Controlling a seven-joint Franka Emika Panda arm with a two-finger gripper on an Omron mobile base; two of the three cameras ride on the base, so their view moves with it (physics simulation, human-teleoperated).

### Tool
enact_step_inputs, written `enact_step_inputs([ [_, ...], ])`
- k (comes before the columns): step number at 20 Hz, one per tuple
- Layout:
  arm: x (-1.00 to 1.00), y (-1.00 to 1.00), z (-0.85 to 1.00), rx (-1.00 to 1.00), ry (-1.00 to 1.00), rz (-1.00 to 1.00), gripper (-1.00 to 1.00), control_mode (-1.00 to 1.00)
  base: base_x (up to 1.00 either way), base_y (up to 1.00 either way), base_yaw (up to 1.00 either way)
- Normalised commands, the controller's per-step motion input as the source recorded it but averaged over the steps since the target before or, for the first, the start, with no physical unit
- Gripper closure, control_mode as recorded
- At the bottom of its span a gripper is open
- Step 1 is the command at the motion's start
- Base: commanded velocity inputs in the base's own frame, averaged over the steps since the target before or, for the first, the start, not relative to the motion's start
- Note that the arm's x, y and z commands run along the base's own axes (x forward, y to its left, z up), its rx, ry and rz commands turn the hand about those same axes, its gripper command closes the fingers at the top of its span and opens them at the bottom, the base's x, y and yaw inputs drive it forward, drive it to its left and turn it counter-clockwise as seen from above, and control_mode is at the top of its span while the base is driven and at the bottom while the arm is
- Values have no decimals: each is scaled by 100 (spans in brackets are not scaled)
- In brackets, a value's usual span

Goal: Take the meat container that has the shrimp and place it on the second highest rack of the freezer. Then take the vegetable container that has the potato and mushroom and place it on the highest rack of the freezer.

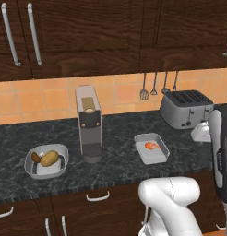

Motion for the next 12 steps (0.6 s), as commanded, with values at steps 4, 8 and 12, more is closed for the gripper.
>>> enact_step_inputs([
  [4,-17,0,0,7,0,-13,-100,-100,0,0,0],
  [8,-4,0,-1,8,0,-18,-100,-100,0,0,0],
  [12,0,0,-5,5,6,-18,-100,-100,0,0,0],
])
